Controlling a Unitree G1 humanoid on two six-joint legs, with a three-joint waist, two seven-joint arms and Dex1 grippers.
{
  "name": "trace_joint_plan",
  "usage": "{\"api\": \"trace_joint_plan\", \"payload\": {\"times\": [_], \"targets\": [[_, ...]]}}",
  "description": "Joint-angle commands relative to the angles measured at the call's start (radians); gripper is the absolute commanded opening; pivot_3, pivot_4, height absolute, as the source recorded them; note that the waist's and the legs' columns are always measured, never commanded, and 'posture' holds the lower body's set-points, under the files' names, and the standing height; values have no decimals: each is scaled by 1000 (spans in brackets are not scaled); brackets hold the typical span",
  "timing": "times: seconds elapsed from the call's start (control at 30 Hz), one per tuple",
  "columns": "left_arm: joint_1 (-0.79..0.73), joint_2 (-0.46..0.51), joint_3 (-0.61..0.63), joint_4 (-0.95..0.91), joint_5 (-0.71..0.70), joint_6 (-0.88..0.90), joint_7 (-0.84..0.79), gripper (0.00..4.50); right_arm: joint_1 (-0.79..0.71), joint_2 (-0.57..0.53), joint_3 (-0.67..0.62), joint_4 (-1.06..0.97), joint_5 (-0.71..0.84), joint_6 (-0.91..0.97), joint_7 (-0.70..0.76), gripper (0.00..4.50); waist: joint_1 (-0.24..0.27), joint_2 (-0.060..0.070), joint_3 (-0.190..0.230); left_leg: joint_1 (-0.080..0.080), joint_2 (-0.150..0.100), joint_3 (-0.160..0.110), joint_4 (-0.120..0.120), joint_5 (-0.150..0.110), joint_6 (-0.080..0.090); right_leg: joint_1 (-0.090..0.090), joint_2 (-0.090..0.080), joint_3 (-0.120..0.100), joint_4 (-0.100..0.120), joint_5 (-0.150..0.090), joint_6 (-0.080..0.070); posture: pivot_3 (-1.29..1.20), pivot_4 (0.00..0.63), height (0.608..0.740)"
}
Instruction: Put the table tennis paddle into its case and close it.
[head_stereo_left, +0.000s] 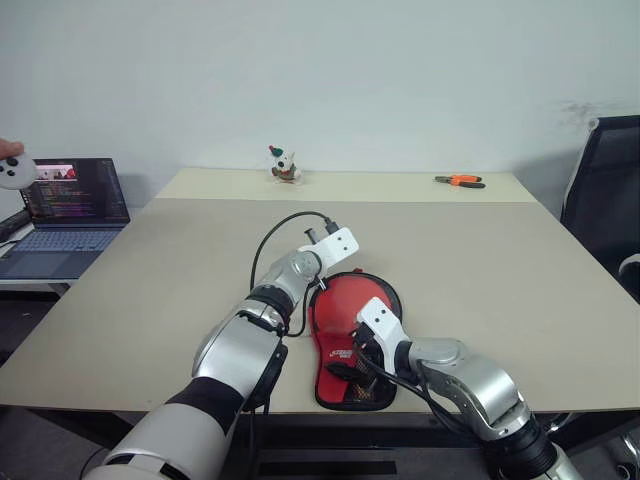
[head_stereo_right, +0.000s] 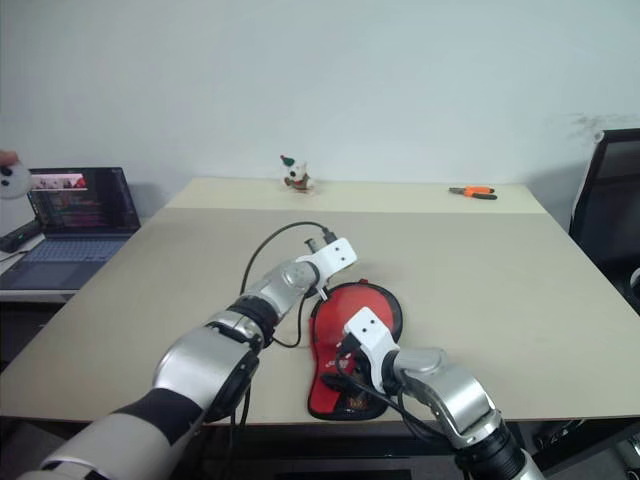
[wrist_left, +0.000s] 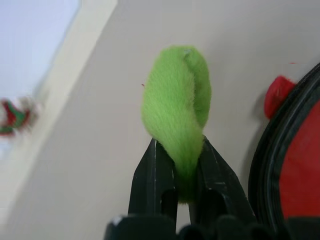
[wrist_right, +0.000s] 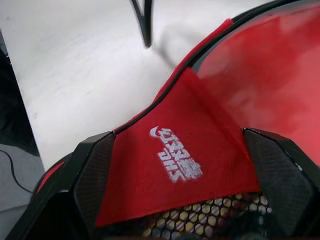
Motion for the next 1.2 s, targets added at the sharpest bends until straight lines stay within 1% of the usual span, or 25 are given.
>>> {"api": "trace_joint_plan", "payload": {"times": [0.03,0.13,0.3,0.67,0.77,1.0,1.2], "targets": [[-69,-5,-50,-18,63,-49,44,2,99,-19,72,39,23,136,-4,4500,0,0,0,0,0,0,0,0,0,0,0,0,0,0,0,0,150,740],[-80,-9,-92,-15,109,-72,64,2,115,-15,79,19,26,148,-17,4500,0,0,0,0,0,0,-1,0,0,0,-1,0,-1,-1,2,0,150,740],[-112,-47,-214,-12,232,-146,125,2,137,10,84,9,33,157,-46,4500,3,-1,-1,-1,-1,0,-1,-1,0,0,-1,0,-2,-2,3,0,150,740],[-151,-121,-395,-7,398,-263,235,2,148,38,82,6,42,167,-78,4500,2,-1,-3,0,-1,0,-1,-1,0,0,-1,1,-1,-2,3,0,150,740],[-161,-144,-413,-7,415,-283,260,2,149,46,83,7,42,168,-83,4500,2,-1,-3,-1,-1,0,-1,-1,0,0,-1,1,-1,-2,3,0,150,740],[-174,-226,-396,-14,388,-360,273,2,146,49,84,15,41,160,-86,4500,2,-1,-5,-1,-1,1,-1,-1,0,0,-1,1,-1,-2,3,0,150,740],[-163,-255,-390,-16,376,-414,251,2,137,50,79,32,37,148,-83,4500,0,2,-7,0,-1,1,-2,-1,0,0,-1,2,-1,-2,3,0,150,740]]}}
